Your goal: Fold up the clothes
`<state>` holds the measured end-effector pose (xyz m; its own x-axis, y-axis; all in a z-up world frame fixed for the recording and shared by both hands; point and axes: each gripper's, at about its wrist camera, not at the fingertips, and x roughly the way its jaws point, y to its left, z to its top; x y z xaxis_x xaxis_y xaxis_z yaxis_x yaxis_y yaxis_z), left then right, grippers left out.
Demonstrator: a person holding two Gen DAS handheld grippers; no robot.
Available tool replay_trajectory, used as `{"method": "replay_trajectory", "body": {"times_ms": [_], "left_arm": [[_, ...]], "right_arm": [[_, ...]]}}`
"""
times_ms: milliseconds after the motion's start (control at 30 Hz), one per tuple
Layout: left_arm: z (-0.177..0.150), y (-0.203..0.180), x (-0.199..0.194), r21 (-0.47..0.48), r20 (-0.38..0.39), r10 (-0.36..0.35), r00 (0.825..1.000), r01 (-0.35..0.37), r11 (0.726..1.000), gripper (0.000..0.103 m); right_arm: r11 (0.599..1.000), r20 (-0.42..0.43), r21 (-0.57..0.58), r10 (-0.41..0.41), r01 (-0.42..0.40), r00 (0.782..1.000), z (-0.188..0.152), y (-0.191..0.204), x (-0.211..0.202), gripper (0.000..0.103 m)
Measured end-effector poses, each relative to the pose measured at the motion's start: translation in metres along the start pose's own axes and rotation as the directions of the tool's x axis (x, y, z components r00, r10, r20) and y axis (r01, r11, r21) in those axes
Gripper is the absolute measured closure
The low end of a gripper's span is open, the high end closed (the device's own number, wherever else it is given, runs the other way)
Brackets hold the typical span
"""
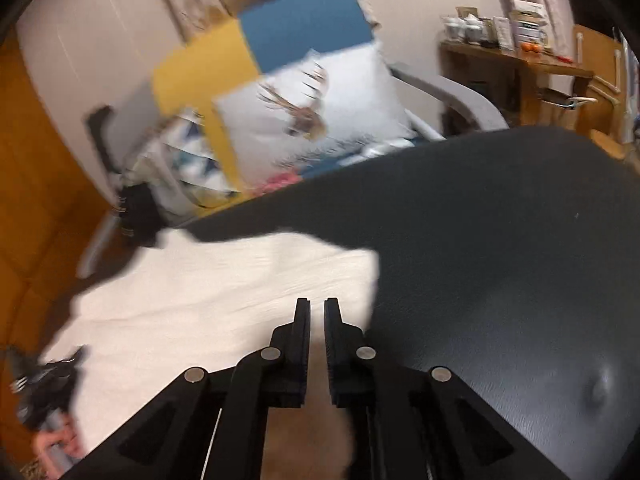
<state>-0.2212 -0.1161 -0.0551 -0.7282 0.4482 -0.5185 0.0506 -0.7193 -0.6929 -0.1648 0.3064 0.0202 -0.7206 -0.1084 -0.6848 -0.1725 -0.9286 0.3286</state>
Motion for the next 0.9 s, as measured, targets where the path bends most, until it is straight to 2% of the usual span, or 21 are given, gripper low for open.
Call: {"method": "replay_trajectory", "body": {"times_ms": [100, 133, 167, 233, 400, 467, 533, 633, 733, 800, 900], "left_arm": [[0.000, 0.001, 0.000, -0.005, 0.001, -0.005, 1.000, 0.005, 1.000, 0.092], [0.000, 0.001, 0.000, -0.006, 0.001, -0.005, 1.000, 0.005, 1.000, 0.092], [0.000, 0.001, 0.000, -0.007, 0.001, -0.006, 1.000, 0.006, 1.000, 0.092], [0.000, 0.001, 0.000, -0.008, 0.001, -0.007, 1.000, 0.007, 1.000, 0.092], [0.001, 0.001, -0.001, -0.011, 0.000, -0.008, 1.000, 0.008, 1.000, 0.092], [0.001, 0.002, -0.001, -0.011, 0.001, -0.009, 1.000, 0.009, 1.000, 0.092], [0.001, 0.001, 0.000, -0.008, 0.000, -0.004, 1.000, 0.004, 1.000, 0.092], [0.001, 0.001, 0.000, -0.009, -0.001, -0.003, 1.000, 0.003, 1.000, 0.092], [0.001, 0.002, 0.000, -0.010, 0.001, -0.007, 1.000, 0.007, 1.000, 0.092], [0.001, 0.002, 0.000, -0.010, 0.001, -0.009, 1.000, 0.009, 1.000, 0.092], [0.001, 0.002, 0.001, -0.008, -0.001, -0.009, 1.000, 0.009, 1.000, 0.092]], "right_arm": [[0.994, -0.051, -0.106, -0.036, 0.031, 0.998, -0.027, 0.017, -0.004, 0.096], [0.989, -0.075, -0.141, -0.060, 0.049, 0.995, -0.036, 0.022, -0.003, 0.096], [0.980, -0.108, -0.173, -0.117, 0.097, 0.987, -0.047, 0.022, 0.003, 0.098], [0.979, -0.078, -0.167, -0.129, 0.115, 0.989, -0.060, 0.016, 0.003, 0.102], [0.985, -0.073, -0.133, -0.122, 0.112, 0.990, -0.060, 0.014, 0.002, 0.102], [0.995, -0.081, -0.065, -0.085, 0.080, 0.993, -0.053, 0.009, -0.004, 0.099], [1.000, -0.020, -0.006, -0.025, 0.025, 1.000, -0.044, 0.010, -0.017, 0.096], [0.990, -0.021, -0.128, -0.058, 0.055, 0.998, -0.033, 0.031, -0.008, 0.096], [0.977, -0.096, -0.189, -0.119, 0.100, 0.988, -0.031, 0.035, 0.021, 0.099], [0.980, -0.086, -0.155, -0.140, 0.126, 0.986, -0.033, 0.021, 0.025, 0.102], [0.995, -0.075, -0.039, -0.095, 0.093, 0.993, -0.033, 0.000, 0.022, 0.103]]}}
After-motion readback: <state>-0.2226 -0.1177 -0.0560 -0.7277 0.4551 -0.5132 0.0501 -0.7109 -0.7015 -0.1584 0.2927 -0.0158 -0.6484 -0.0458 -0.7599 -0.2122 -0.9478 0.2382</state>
